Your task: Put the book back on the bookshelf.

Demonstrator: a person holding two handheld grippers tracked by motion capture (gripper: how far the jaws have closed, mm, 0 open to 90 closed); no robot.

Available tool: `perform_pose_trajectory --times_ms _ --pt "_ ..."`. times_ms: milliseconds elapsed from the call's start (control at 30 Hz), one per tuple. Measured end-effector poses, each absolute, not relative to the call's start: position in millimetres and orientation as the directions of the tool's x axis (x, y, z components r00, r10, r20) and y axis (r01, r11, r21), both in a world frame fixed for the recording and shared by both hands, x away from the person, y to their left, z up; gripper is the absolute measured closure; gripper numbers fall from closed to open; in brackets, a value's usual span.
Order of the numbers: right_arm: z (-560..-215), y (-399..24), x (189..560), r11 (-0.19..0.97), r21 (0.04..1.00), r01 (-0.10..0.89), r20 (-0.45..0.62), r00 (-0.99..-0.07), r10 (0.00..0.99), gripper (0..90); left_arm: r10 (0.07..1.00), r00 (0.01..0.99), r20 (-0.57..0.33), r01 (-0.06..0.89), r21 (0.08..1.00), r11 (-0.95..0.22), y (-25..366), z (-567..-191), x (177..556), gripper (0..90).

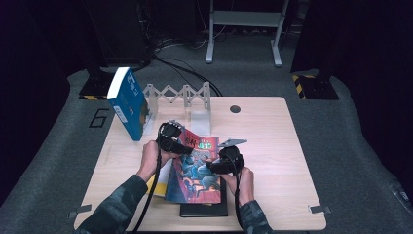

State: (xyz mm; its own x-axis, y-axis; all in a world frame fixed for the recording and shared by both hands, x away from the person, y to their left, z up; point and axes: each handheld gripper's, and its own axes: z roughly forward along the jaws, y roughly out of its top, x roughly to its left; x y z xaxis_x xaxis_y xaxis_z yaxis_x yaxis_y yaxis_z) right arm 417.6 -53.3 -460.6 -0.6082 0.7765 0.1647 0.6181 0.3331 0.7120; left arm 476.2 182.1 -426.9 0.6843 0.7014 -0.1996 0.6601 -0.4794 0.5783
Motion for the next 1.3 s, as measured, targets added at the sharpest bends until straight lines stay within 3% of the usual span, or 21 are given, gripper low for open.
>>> perform_pose_trajectory --times_ms 133,300,400,533,733,1033,1300 --pt "-461 -53 416 0.333 0.722 0.606 0.148 -0.606 0.781 32.7 0.708 0.672 -0.217 0.668 0.589 -0.454 183 -427 475 58.7" --pt "-465 -69 412 0.298 0.716 0.632 0.172 -0.572 0.802 16.1 0.710 0.659 -0.247 0.677 0.607 -0.417 186 -427 474 61.4" --pt "-468 -94 405 0.235 0.727 0.645 0.214 -0.539 0.815 15.4 0.712 0.647 -0.275 0.688 0.613 -0.389 187 -427 473 62.8" --pt "-482 -137 400 0.115 0.716 0.689 0.272 -0.428 0.862 14.7 0.706 0.638 -0.306 0.697 0.620 -0.361 190 -425 473 64.1" --pt "-513 -166 397 0.117 0.673 0.730 0.182 -0.317 0.931 8.7 0.694 0.633 -0.343 0.707 0.622 -0.338 193 -422 472 65.8" --pt "-528 -164 394 0.203 0.717 0.667 0.012 -0.303 0.953 5.3 0.645 0.628 -0.435 0.728 0.621 -0.291 196 -412 475 70.1" --pt "-528 -170 393 0.171 0.732 0.660 0.044 -0.295 0.954 7.1 0.604 0.657 -0.451 0.706 0.649 -0.283 195 -394 472 73.5"
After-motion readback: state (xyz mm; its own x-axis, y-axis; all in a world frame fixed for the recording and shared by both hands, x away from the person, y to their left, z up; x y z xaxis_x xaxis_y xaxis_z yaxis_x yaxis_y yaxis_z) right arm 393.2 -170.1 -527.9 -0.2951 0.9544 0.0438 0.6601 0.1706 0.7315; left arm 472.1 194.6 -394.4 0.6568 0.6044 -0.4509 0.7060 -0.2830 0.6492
